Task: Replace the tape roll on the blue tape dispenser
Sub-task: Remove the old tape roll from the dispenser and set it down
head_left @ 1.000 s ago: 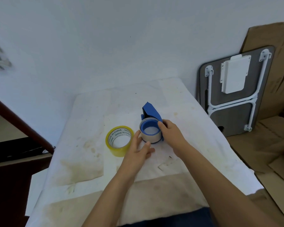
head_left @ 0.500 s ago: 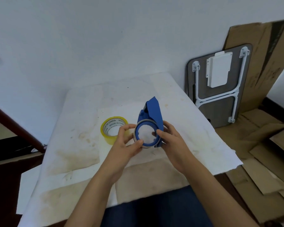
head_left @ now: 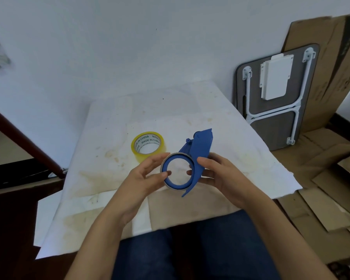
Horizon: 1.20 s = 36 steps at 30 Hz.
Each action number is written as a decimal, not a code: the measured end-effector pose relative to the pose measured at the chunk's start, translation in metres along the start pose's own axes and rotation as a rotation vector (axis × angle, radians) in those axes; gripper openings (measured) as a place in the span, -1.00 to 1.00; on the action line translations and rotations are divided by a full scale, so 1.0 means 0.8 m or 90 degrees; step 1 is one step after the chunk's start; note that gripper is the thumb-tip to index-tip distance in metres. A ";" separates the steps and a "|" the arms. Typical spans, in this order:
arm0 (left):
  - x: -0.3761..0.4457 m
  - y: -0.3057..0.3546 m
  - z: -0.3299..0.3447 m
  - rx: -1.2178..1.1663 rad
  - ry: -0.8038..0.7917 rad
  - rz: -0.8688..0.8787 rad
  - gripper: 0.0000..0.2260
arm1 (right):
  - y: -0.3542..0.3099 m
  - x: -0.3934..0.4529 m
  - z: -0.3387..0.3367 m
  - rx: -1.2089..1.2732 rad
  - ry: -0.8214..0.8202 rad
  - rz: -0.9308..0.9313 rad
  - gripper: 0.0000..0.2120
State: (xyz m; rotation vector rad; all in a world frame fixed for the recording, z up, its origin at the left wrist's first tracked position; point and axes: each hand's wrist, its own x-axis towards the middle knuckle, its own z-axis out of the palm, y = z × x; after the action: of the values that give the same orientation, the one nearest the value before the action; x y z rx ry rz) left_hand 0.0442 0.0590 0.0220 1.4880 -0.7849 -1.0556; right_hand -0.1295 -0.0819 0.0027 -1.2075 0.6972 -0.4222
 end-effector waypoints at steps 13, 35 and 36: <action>-0.009 0.004 0.029 0.391 -0.040 0.176 -0.17 | 0.000 0.002 0.013 0.071 0.071 -0.024 -0.47; 0.000 -0.014 0.026 0.529 -0.040 0.212 -0.18 | -0.022 -0.005 0.008 -0.171 0.065 -0.032 -0.47; -0.001 -0.015 0.026 0.536 -0.034 0.213 -0.17 | -0.022 -0.006 0.009 -0.166 0.071 -0.030 -0.39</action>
State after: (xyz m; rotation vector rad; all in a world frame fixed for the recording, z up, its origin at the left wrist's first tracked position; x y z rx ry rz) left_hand 0.0241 0.0535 0.0104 1.9153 -1.5774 -0.5149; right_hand -0.1267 -0.0794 0.0217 -1.4568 0.8399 -0.4512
